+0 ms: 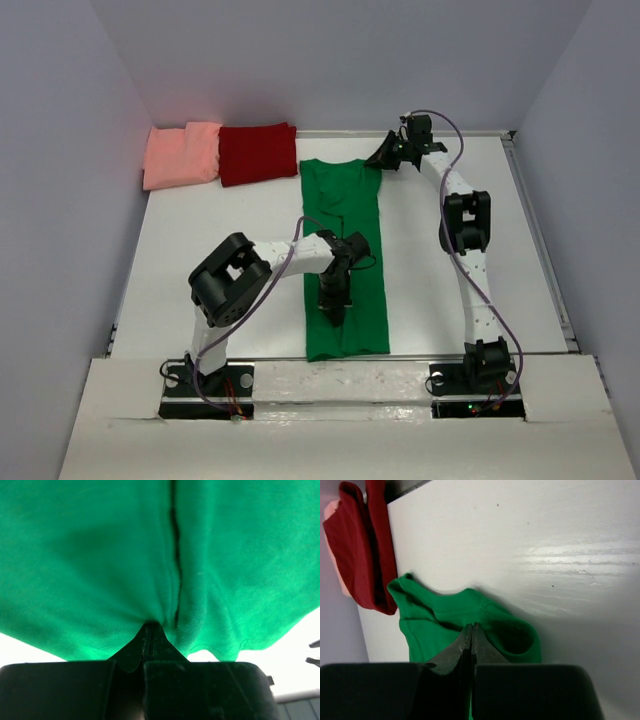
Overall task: Fold and stack the t-shirts
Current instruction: Fold the tshirt
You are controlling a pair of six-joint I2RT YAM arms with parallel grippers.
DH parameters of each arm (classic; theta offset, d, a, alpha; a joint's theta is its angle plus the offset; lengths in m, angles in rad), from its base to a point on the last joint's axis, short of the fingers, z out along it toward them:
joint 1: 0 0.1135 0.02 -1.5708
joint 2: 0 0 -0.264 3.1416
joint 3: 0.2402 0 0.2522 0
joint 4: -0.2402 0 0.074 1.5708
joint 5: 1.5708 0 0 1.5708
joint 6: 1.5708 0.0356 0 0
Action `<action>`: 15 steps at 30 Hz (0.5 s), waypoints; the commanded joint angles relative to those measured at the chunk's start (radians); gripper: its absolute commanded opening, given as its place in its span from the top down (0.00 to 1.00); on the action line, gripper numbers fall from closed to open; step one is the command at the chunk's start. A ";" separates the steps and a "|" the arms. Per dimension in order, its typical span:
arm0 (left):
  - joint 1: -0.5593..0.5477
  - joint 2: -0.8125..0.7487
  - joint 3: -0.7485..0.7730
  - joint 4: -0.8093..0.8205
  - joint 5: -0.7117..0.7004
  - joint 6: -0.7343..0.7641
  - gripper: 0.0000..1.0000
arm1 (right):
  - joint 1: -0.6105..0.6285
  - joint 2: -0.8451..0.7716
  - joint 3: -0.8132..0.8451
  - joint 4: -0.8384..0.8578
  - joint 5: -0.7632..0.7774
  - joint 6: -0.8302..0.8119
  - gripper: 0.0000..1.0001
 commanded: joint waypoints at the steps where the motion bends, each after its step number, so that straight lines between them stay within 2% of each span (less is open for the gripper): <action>1: -0.048 0.089 0.002 0.071 -0.012 -0.034 1.00 | -0.007 0.014 0.067 0.128 -0.060 0.053 1.00; 5: -0.047 0.035 0.040 0.022 -0.121 -0.061 1.00 | -0.007 -0.024 0.067 0.176 -0.081 0.036 0.99; 9: -0.013 -0.045 0.126 -0.054 -0.239 -0.078 1.00 | -0.039 -0.117 0.057 0.199 -0.089 0.025 0.84; 10: -0.001 -0.069 0.151 -0.098 -0.253 -0.077 1.00 | -0.056 -0.157 0.060 0.199 -0.101 0.027 0.75; 13: 0.058 -0.094 0.281 -0.178 -0.357 -0.048 1.00 | -0.074 -0.240 0.038 0.197 -0.149 0.021 0.59; 14: 0.073 -0.105 0.319 -0.235 -0.377 -0.039 0.99 | -0.089 -0.275 -0.008 0.193 -0.159 0.016 0.49; 15: 0.106 -0.115 0.393 -0.286 -0.414 -0.019 0.98 | -0.102 -0.353 -0.069 0.161 -0.163 -0.005 0.45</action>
